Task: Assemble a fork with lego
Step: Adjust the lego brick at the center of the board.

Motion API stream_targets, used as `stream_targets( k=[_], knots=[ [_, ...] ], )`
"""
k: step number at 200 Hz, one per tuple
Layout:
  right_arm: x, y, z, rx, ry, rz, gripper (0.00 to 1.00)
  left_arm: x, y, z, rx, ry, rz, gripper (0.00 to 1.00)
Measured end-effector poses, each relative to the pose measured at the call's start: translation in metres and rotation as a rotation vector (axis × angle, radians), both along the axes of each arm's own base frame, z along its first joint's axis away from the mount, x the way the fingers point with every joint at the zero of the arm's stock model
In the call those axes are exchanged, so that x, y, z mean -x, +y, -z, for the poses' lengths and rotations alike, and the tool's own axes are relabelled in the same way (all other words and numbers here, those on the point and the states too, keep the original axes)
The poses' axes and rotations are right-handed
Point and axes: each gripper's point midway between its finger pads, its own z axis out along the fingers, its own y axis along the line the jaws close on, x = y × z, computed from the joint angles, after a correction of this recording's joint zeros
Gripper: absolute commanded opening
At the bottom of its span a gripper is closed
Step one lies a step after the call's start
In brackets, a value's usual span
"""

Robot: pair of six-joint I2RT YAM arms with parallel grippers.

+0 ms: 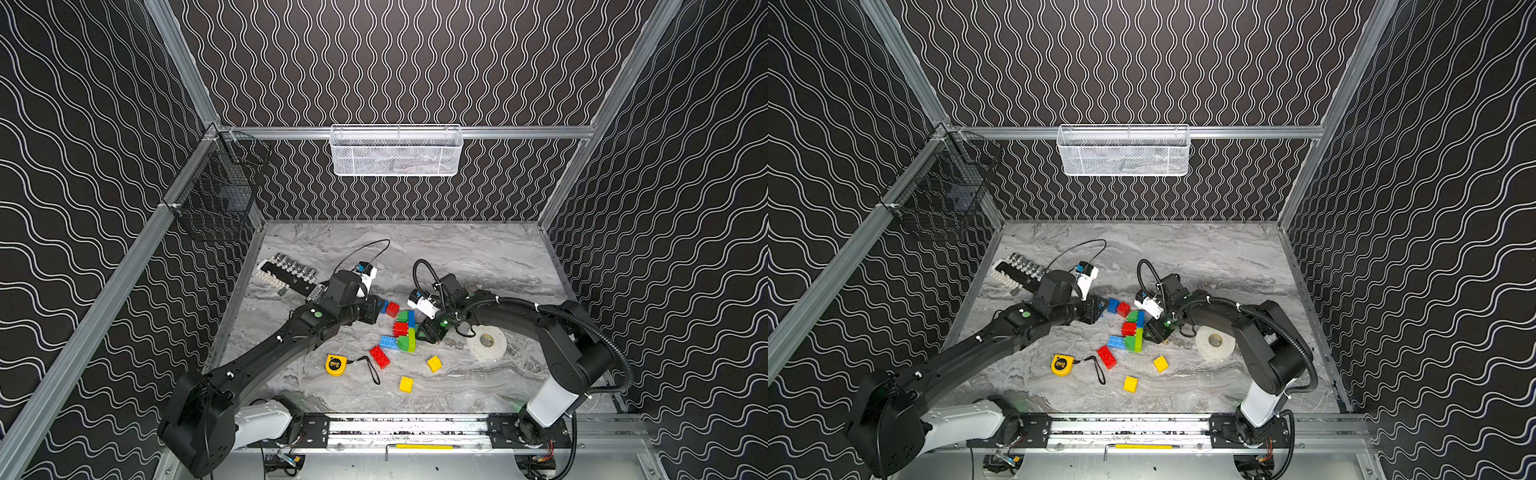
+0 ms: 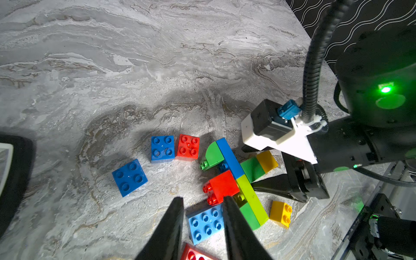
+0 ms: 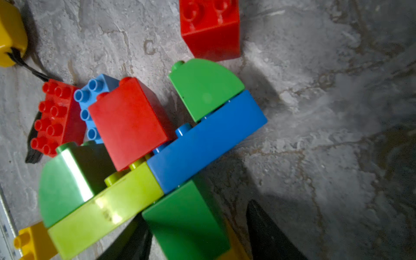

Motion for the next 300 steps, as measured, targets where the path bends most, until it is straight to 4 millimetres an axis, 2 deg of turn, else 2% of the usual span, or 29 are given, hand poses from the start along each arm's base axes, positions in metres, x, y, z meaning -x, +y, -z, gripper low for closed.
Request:
stream_targets(
  k=[80, 160, 199, 221, 248, 274, 287, 300],
  knots=[
    [-0.016, -0.01, 0.001, -0.004, 0.002, 0.102, 0.63, -0.002, -0.001, 0.003, -0.008, 0.012, 0.0, 0.35],
    [-0.046, -0.04, 0.002, 0.011, 0.002, 0.32, 0.64, -0.004, -0.004, 0.007, -0.013, 0.027, 0.005, 0.35],
    [-0.046, -0.045, 0.001, 0.008, -0.008, 0.343, 0.66, -0.012, -0.017, 0.017, -0.012, 0.07, 0.034, 0.34],
    [-0.041, -0.049, -0.008, -0.01, -0.038, 0.344, 0.71, -0.02, -0.029, 0.032, -0.013, 0.111, 0.058, 0.33],
    [-0.042, -0.055, -0.039, -0.068, -0.15, 0.374, 0.77, -0.032, -0.041, 0.044, -0.021, 0.143, 0.067, 0.33],
    [-0.043, -0.068, -0.059, -0.111, -0.222, 0.493, 0.73, -0.052, -0.054, 0.046, -0.023, 0.147, 0.065, 0.27],
    [-0.04, -0.077, -0.056, -0.123, -0.213, 0.577, 0.71, -0.061, -0.059, 0.051, -0.033, 0.153, 0.059, 0.25],
    [-0.032, -0.087, -0.051, -0.141, -0.189, 0.666, 0.65, -0.068, -0.063, 0.059, -0.046, 0.171, 0.056, 0.22]
  ],
)
